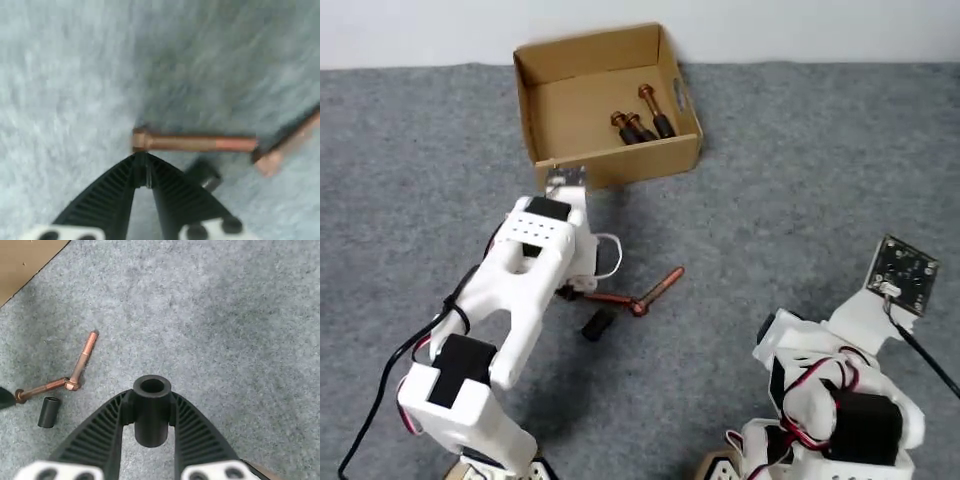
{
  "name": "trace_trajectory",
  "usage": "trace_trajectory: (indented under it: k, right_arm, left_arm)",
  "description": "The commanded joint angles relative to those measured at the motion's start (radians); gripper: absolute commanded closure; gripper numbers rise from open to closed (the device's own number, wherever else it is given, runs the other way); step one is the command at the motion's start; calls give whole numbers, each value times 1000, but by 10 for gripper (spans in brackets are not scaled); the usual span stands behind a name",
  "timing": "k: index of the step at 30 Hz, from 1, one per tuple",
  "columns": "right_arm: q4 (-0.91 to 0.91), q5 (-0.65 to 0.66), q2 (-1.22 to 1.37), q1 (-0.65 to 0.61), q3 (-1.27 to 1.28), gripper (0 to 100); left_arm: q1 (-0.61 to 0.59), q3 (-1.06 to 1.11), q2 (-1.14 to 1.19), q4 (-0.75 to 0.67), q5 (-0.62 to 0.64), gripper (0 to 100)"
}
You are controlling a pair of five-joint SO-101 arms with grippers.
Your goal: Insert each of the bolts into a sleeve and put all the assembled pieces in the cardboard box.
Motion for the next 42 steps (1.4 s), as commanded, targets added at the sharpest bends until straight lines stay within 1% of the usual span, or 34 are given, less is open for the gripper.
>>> trace_trajectory:
  k: [1, 3, 7, 12, 15, 16, 18, 20, 23, 26, 30, 33, 38, 42]
  right_arm:
    - [-16, 8, 7, 8, -3, 991]
    - [-16, 8, 7, 8, -3, 991]
    - [-16, 8, 7, 8, -3, 991]
    - [-16, 8, 12, 8, -3, 991]
    - [-16, 9, 13, 8, -3, 991]
    - [-16, 9, 13, 8, -2, 991]
    - [-16, 9, 13, 8, -2, 991]
    - [-16, 9, 13, 8, -2, 991]
    - [-16, 9, 7, 8, -2, 991]
    - [-16, 9, 7, 8, -2, 991]
    - [-16, 9, 7, 8, -2, 991]
    - [-16, 9, 5, 8, -3, 991]
    - [-16, 9, 5, 8, -3, 991]
    - [-16, 9, 5, 8, -3, 991]
  left_arm:
    - [11, -114, -9, -32, 40, 996]
    - [18, -166, -9, 17, 51, 996]
    - [20, -243, -9, 167, 83, 996]
    - [43, -251, 2, 316, 117, 996]
    - [78, -249, 18, 359, 118, 994]
    - [83, -249, 29, 361, 130, 994]
    - [80, -254, 55, 348, 232, 981]
    - [75, -255, 80, 313, 341, 944]
    - [71, -255, 110, 279, 402, 863]
    - [64, -255, 129, 245, 427, 823]
    - [63, -255, 144, 196, 445, 822]
    - [34, -254, 169, 170, 454, 822]
    - [-14, -254, 236, 161, 445, 822]
    - [-26, -254, 281, 143, 430, 822]
